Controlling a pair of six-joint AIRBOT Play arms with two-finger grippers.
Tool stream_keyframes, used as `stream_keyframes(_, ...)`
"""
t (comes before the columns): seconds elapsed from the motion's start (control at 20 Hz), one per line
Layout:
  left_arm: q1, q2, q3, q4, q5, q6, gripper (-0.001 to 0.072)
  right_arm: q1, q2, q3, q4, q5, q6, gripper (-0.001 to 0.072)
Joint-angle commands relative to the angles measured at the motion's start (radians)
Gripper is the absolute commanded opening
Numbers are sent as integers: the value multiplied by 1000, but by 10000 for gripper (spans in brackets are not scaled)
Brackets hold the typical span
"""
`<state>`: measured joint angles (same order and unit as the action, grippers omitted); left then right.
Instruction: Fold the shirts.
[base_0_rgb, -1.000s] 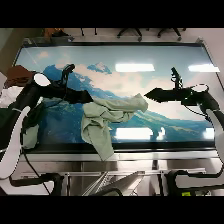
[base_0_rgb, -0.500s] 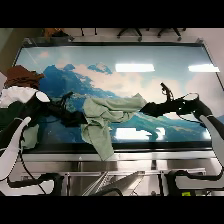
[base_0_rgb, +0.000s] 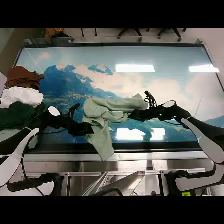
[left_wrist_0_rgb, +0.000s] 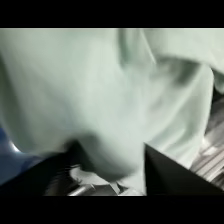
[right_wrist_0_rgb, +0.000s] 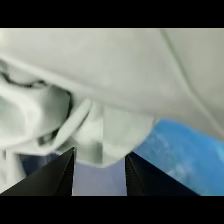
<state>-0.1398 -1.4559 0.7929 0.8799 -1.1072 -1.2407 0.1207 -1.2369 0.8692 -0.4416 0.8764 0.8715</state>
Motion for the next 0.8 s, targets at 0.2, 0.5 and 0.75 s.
stream_keyframes(0.2, 41, -45, 83, 100, -21, -10, 456, 16, -52, 0, 80, -93, -64, 134)
stream_keyframes(0.5, 40, -44, 92, 120, -51, -8, 232, 21, -59, 1, 92, -78, -65, 15)
stream_keyframes(0.75, 44, 14, 92, 129, -79, 14, 231, 13, -16, 2, 87, -75, -64, 14)
